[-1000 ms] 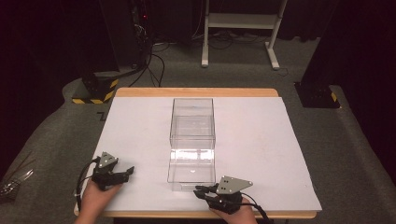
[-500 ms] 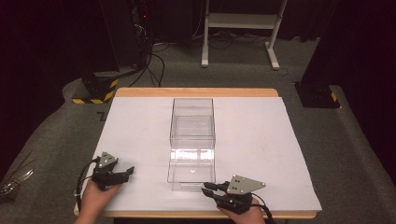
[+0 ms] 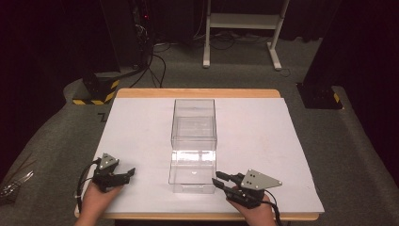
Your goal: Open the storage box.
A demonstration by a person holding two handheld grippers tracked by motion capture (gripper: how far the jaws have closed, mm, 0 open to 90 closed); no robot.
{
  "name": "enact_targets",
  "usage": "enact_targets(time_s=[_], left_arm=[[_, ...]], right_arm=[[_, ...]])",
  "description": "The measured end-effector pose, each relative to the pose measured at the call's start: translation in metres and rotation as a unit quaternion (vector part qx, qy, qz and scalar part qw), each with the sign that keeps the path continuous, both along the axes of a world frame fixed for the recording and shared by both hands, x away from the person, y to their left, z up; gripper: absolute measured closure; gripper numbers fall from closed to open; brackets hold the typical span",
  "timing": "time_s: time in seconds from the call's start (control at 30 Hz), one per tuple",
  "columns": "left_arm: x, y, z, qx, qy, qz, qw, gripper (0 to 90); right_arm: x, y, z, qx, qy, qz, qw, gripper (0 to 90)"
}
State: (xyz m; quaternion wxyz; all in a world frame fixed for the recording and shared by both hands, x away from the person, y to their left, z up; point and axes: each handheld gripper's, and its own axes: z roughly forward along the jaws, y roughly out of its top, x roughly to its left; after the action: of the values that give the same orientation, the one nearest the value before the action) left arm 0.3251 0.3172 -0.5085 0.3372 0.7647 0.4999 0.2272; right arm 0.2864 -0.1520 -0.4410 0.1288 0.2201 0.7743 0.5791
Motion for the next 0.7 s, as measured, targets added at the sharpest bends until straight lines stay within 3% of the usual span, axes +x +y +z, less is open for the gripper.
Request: enact_targets(time_s=[0.47, 0.7], left_arm=[[0.000, 0.000, 0.000, 0.000, 0.000, 0.000, 1.0000, 21.5], [0.000, 0.000, 0.000, 0.000, 0.000, 0.000, 1.0000, 21.5]], right_arm=[[0.018, -0.021, -0.004, -0.010, -0.010, -0.058, 0.9982, 67.6], [0.028, -0.037, -0.009, -0.011, 0.003, -0.097, 0.9952, 65.0]])
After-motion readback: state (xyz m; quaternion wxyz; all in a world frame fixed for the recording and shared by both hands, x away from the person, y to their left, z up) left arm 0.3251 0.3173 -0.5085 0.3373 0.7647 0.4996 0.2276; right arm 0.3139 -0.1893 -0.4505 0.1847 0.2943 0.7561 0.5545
